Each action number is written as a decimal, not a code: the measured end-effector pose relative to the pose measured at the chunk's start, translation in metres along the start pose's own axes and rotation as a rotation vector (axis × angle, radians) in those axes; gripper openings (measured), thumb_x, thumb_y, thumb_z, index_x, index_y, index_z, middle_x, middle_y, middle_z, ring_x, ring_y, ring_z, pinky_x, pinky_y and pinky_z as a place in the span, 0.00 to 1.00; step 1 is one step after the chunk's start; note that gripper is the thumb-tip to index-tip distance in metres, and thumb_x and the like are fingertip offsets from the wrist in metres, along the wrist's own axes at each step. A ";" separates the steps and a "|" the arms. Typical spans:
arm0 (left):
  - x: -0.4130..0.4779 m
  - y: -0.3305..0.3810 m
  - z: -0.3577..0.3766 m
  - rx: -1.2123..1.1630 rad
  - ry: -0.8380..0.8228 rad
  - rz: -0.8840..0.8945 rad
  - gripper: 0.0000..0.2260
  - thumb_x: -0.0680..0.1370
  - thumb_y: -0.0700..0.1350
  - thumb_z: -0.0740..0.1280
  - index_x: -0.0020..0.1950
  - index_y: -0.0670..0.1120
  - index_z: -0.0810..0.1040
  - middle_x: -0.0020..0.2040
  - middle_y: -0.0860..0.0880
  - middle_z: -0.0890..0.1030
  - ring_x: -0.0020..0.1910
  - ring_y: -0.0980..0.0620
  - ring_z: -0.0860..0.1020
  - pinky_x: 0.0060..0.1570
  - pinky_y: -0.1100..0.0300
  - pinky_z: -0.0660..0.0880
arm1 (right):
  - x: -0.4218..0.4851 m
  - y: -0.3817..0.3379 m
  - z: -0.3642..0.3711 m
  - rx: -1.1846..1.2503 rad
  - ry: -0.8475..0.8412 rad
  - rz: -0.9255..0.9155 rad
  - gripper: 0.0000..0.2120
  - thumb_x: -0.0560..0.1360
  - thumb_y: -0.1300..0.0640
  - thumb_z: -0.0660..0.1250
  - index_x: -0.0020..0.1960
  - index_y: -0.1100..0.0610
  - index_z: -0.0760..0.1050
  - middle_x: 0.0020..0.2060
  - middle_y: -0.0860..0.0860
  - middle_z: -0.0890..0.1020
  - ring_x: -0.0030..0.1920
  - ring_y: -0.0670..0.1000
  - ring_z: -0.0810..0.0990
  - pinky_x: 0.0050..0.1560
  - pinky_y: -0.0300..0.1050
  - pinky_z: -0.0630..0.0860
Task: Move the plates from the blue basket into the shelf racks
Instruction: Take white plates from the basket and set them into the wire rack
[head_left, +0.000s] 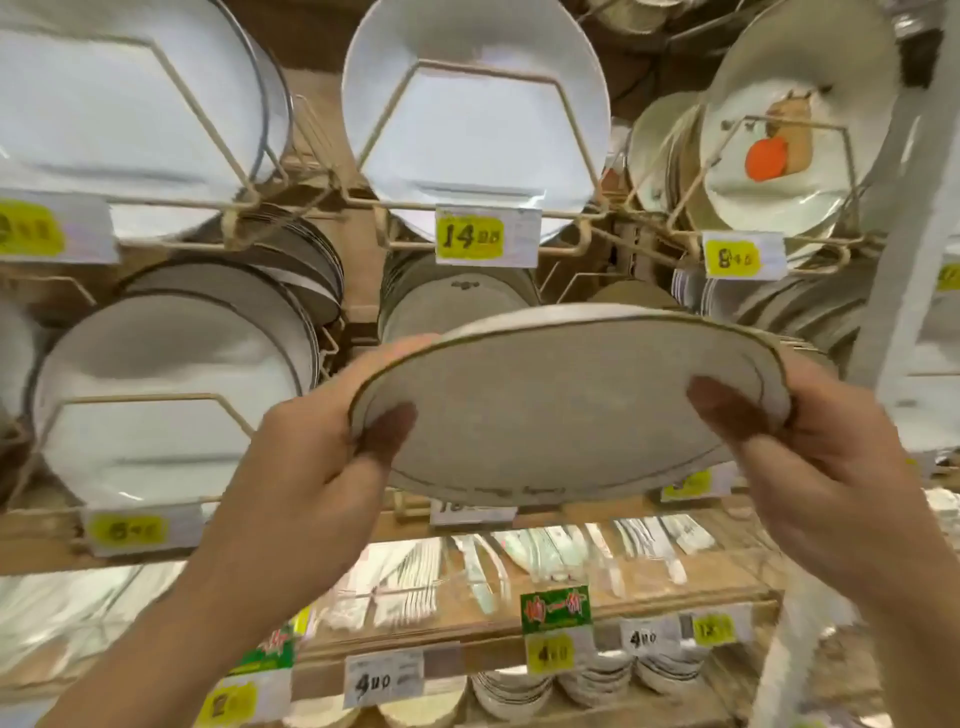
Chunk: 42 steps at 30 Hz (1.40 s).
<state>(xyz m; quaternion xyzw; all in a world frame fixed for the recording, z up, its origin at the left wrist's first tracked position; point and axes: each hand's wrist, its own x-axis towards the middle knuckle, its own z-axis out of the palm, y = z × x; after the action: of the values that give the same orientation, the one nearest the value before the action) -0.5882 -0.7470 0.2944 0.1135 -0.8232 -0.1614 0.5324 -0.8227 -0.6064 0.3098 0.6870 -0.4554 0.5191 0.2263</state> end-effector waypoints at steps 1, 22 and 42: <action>0.007 0.000 -0.001 0.059 0.037 0.073 0.18 0.78 0.42 0.62 0.61 0.62 0.76 0.45 0.71 0.79 0.40 0.71 0.77 0.38 0.76 0.71 | 0.005 0.006 0.003 -0.021 0.050 -0.049 0.24 0.79 0.65 0.62 0.63 0.38 0.73 0.55 0.30 0.78 0.54 0.32 0.77 0.54 0.25 0.69; 0.084 -0.123 0.053 0.213 0.269 -0.113 0.22 0.73 0.27 0.60 0.65 0.42 0.69 0.56 0.48 0.77 0.51 0.56 0.76 0.51 0.73 0.68 | 0.071 0.133 0.109 -0.075 -0.010 0.326 0.22 0.73 0.71 0.58 0.61 0.54 0.74 0.49 0.54 0.82 0.51 0.53 0.80 0.52 0.48 0.76; 0.094 -0.147 0.063 0.249 0.249 -0.481 0.11 0.84 0.47 0.52 0.64 0.49 0.69 0.51 0.45 0.79 0.54 0.41 0.76 0.53 0.50 0.71 | 0.099 0.152 0.151 0.058 -0.008 0.719 0.19 0.82 0.47 0.51 0.69 0.54 0.62 0.57 0.56 0.76 0.60 0.59 0.75 0.51 0.45 0.65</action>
<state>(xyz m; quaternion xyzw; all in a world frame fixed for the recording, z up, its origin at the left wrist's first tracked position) -0.6815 -0.9067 0.2927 0.3887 -0.7143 -0.1658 0.5579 -0.8726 -0.8363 0.3219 0.4910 -0.6539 0.5756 0.0081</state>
